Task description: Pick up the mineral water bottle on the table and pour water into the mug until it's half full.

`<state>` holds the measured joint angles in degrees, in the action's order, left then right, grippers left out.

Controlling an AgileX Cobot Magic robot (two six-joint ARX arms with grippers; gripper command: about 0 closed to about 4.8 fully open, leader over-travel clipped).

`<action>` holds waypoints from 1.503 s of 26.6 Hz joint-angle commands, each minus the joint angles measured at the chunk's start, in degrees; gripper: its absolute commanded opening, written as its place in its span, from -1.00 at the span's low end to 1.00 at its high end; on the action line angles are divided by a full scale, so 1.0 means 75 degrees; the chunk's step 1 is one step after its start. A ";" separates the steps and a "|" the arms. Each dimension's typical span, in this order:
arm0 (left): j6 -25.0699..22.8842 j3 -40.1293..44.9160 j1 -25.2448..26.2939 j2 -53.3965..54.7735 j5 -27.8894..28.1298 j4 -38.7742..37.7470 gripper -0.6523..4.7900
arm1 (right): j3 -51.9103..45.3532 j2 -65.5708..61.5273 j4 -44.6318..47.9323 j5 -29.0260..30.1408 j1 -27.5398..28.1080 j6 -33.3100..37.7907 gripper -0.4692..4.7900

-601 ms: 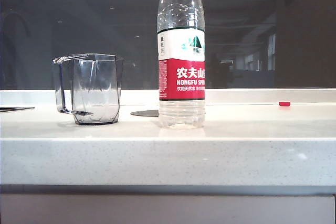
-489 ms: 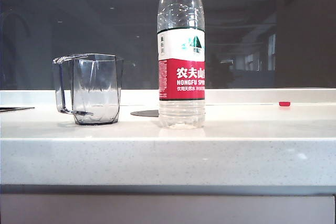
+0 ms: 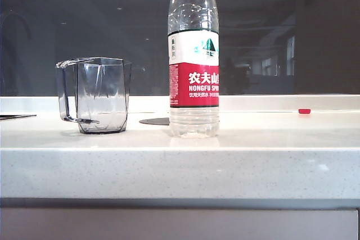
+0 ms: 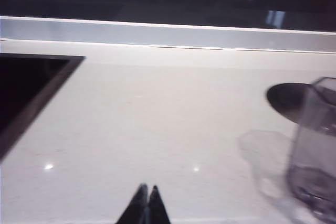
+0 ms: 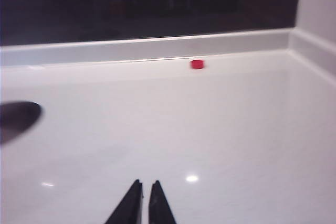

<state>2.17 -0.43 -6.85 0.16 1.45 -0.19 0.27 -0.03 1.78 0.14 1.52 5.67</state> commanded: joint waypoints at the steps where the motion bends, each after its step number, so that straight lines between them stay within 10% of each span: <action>1: -0.0012 -0.0017 -0.0554 0.0006 0.0003 0.0085 -0.77 | -0.0026 0.0017 0.0137 0.0801 -0.0006 0.1285 -0.65; 10: -0.0012 -0.0017 -0.2751 0.0006 -0.0023 0.0085 -0.77 | -0.0023 0.0017 0.0143 0.3765 -0.0146 0.3287 -0.65; 18: -0.0012 -0.0017 -0.3867 0.0006 -0.0023 0.0085 -0.78 | 0.0009 -0.0003 0.0726 0.3334 -0.2489 0.4645 -0.57; 28: -0.0012 -0.0017 -0.3879 0.0006 -0.0023 0.0082 -0.77 | 0.0192 -0.0449 0.0204 -0.1851 -0.7163 0.2838 -0.31; 31: -0.0012 -0.0017 -0.3879 0.0006 -0.0023 0.0082 -0.77 | 0.0192 -0.1105 0.0653 -0.3378 -0.8276 0.2276 0.19; 40: -0.0012 -0.0017 -0.3879 0.0006 -0.0023 0.0082 -0.78 | 0.1052 -0.4427 0.2780 -0.4835 -0.9162 0.0455 1.00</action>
<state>2.17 -0.43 -35.94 0.19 1.43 -0.19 6.61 -30.04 19.31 -35.99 -67.40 11.35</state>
